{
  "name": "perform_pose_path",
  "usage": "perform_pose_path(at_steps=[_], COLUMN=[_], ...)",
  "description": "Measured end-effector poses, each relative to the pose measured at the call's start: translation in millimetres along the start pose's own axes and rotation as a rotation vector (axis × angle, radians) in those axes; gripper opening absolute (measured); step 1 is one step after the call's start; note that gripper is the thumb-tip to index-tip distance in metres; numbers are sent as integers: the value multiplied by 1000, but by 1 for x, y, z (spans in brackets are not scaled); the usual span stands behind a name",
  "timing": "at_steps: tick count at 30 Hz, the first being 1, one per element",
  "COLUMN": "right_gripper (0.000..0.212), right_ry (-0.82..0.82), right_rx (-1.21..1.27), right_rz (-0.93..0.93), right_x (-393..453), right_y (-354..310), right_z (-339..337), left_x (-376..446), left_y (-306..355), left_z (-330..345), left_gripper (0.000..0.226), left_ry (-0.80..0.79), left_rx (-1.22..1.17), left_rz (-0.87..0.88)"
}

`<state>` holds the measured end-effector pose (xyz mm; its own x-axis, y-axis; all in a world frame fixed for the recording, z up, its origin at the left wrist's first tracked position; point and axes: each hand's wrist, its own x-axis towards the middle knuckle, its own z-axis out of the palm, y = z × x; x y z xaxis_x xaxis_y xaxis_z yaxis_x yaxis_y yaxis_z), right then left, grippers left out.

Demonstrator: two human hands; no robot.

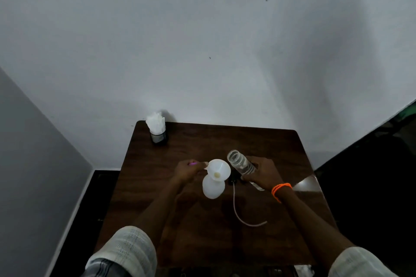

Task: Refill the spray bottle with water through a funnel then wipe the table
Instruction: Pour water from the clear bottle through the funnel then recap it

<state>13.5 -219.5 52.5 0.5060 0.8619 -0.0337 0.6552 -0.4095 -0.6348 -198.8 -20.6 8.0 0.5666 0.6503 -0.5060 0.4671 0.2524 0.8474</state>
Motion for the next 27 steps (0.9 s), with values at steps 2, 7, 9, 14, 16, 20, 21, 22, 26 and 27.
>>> perform_pose_path(at_steps=[2, 7, 9, 14, 16, 20, 21, 22, 26, 27], right_gripper=[50, 50, 45, 38, 39, 43, 46, 50, 59, 59], right_ry=[13, 8, 5, 33, 49, 34, 27, 20, -3, -5], right_rx=[-4, -45, -81, -140, -175, -239, -268, -300, -418, -435], right_rz=[-15, -25, -30, -51, -58, -68, -69, -75, -121, -131], right_x=[0, 1, 2, 4, 5, 9, 10, 11, 13, 14], right_y=[3, 4, 3, -2, -4, 1, 2, 4, 7, 7], right_z=[0, -1, -1, -1, -1, 2, 3, 4, 5, 5], left_x=[1, 2, 3, 5, 6, 9, 10, 11, 12, 11], left_y=[-1, 0, 0, 1, 3, 5, 4, 3, 1, 1], left_z=[1, 4, 5, 1, -1, -5, -5, -6, -7, -7], left_gripper=[29, 19, 15, 12, 13, 17, 19, 21, 21, 21], left_ry=[5, -6, -4, -42, -58, -103, -112, -119, -132, -142], left_rx=[-8, -31, -36, -30, -32, 14, 15, 11, 18, 17], left_rz=[5, 27, 46, 69, 58, 7, -2, -5, -8, -6])
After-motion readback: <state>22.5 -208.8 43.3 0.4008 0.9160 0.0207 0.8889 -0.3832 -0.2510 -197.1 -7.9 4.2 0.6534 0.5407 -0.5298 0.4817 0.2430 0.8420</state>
